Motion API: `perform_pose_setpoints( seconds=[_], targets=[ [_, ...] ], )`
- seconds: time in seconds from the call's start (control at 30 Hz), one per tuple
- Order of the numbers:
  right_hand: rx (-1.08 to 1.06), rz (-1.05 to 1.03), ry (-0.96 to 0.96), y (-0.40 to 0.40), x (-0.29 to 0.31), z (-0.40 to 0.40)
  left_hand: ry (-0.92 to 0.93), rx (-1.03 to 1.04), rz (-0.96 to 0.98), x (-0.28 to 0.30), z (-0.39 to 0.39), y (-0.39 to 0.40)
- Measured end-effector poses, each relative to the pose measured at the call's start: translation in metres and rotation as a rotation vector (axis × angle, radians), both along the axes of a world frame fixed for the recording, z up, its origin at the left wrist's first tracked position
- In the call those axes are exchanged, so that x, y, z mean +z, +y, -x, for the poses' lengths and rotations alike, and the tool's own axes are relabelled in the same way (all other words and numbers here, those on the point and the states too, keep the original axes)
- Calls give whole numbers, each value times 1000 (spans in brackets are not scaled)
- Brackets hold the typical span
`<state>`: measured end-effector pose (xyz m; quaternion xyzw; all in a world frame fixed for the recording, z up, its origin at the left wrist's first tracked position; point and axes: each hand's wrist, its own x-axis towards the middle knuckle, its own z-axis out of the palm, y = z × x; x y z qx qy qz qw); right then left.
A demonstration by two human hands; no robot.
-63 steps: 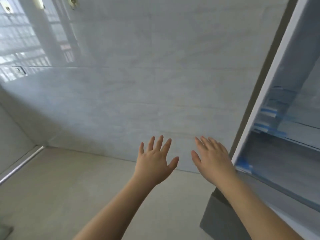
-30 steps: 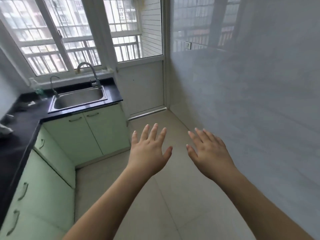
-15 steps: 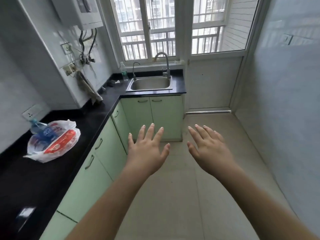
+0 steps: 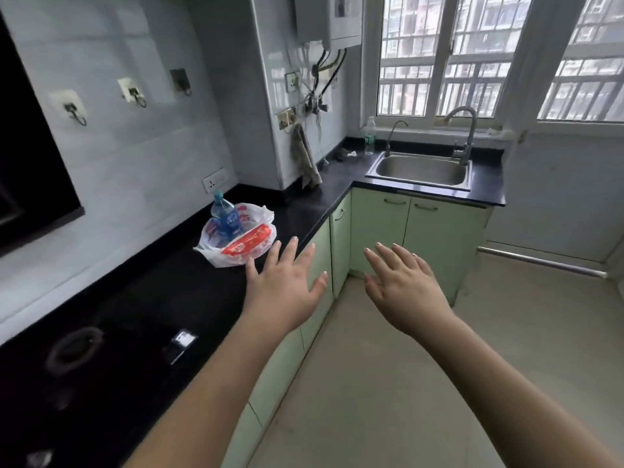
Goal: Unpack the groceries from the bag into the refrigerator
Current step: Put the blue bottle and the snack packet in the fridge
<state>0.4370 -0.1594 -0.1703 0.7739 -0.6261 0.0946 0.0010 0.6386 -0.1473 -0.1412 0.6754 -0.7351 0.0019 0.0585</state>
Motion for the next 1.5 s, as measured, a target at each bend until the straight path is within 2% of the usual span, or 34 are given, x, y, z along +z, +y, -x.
perform_pose_setpoints(
  seconds=[0.37, 0.6, 1.03, 1.5],
  targets=[
    [174, 27, -36, -61, -4, -85, -54, 121, 103, -13, -81, -31],
    [246, 91, -28, -121, -17, -93, -123, 182, 132, -23, -80, -79],
    [384, 108, -80, -253, -29, -64, -114, 289, 118, -48, -34, -187],
    [543, 43, -70, -325, -52, -127, -151, 414, 56, -71, -88, -243]
  ],
)
